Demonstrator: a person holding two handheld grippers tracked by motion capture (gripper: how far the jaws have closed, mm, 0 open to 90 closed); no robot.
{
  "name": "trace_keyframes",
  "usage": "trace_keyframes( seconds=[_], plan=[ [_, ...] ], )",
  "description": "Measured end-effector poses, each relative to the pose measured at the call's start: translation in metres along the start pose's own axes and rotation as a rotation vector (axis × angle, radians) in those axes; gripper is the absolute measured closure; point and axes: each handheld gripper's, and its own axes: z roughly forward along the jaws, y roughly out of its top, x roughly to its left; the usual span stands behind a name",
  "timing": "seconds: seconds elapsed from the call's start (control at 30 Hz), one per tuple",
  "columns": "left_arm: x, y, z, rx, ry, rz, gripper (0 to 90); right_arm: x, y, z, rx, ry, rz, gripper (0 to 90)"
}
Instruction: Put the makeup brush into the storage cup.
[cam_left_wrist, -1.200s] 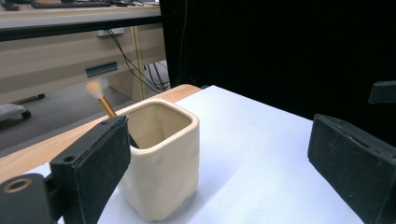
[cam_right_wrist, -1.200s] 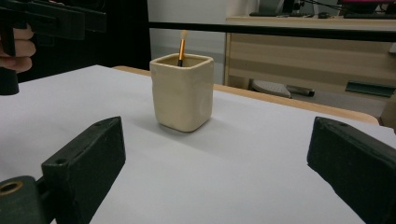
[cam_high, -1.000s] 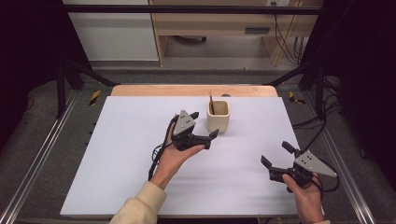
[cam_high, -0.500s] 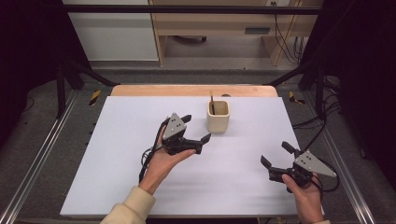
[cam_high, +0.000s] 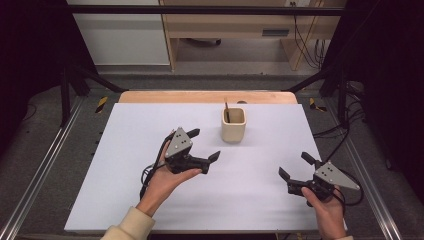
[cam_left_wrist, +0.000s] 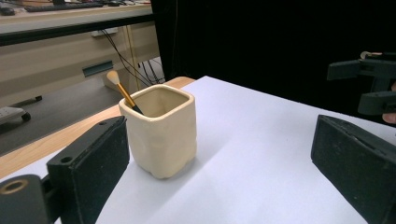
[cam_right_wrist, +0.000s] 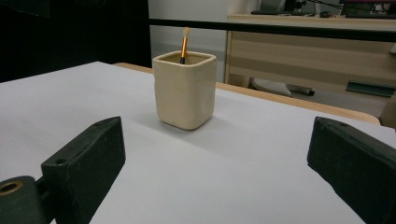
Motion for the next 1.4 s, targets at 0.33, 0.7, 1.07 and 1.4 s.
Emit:
trace_keyframes(
  seconds=[0.33, 0.7, 1.07, 1.4],
  plan=[
    [0.002, -0.003, -0.024, -0.002, 0.009, -0.002, 3.3, 0.000, 0.000, 0.000, 0.001, 0.000, 0.000, 4.6],
    [0.007, -0.013, -0.043, 0.001, 0.021, 0.003, 1.7, 0.000, -0.001, 0.000, 0.004, 0.000, 0.003, 4.6],
    [0.014, -0.022, -0.063, 0.005, 0.041, 0.007, 1.4, 0.000, -0.001, 0.001, 0.004, -0.002, 0.007, 4.6],
    [0.025, -0.030, -0.082, 0.001, 0.068, -0.009, 1.4, 0.000, -0.001, 0.001, 0.005, -0.003, 0.007, 4.7]
  ],
)
